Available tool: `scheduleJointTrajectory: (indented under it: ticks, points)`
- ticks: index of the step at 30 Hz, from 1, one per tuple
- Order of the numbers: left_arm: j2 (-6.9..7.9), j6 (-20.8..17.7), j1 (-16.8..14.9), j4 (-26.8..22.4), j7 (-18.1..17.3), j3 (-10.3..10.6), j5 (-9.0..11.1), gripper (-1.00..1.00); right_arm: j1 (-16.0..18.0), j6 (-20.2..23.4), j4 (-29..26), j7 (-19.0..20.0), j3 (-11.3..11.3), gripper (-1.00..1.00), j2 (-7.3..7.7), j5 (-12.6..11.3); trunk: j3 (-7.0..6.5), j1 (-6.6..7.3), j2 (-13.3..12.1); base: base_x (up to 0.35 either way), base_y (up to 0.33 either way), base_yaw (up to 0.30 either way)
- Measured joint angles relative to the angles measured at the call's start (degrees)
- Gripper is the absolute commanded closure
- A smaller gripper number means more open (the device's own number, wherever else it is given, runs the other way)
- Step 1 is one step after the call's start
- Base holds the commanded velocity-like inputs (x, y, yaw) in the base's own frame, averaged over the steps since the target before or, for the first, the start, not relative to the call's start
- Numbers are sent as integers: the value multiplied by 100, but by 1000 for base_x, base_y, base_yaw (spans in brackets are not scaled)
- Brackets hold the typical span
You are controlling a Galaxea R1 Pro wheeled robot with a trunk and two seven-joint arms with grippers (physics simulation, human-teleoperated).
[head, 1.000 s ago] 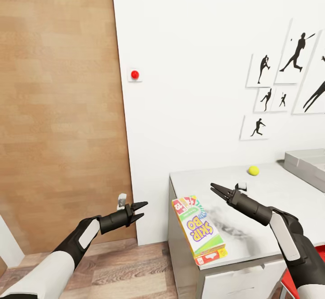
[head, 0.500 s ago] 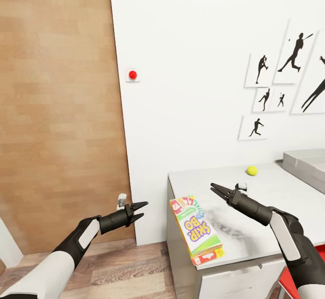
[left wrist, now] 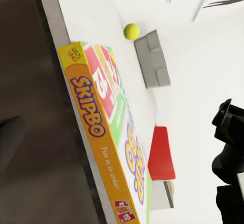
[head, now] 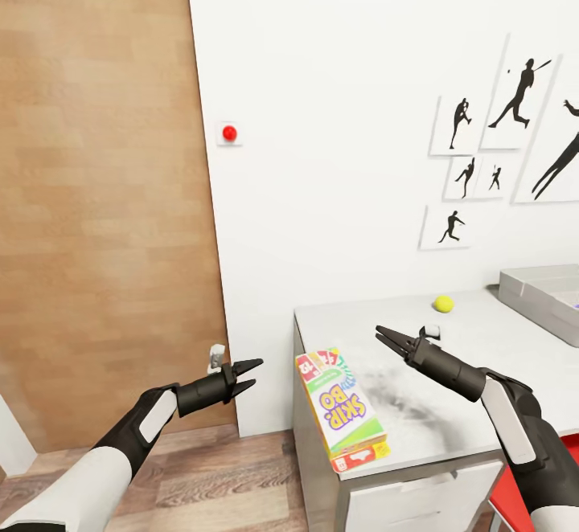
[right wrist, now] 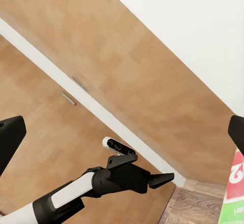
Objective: Put all the toys in the child's room - the three board games (two on the bed and one on the table), the two jigsaw puzzles on the table, and the tennis ball on the table - inside the toy box on the table in the child's room.
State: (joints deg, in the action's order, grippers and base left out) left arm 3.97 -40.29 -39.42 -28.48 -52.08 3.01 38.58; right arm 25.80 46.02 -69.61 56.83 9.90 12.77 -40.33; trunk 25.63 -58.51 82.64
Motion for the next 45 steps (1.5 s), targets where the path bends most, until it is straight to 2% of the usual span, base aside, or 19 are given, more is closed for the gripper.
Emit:
scheduleJointTrajectory:
  ticks: [11, 45]
  points:
    - [-24, 7, 0, 0, 9, -14, -6, -100, 0, 6, -1, 4, 0, -100, 13, -3, 0, 0, 0, 0, -121, 0]
    - [-8, -8, 0, 0, 7, -23, 48, -100, 0, 0, 0, 3, 0, -100, 6, -3, 0, 0, 0, 0, -10, 0]
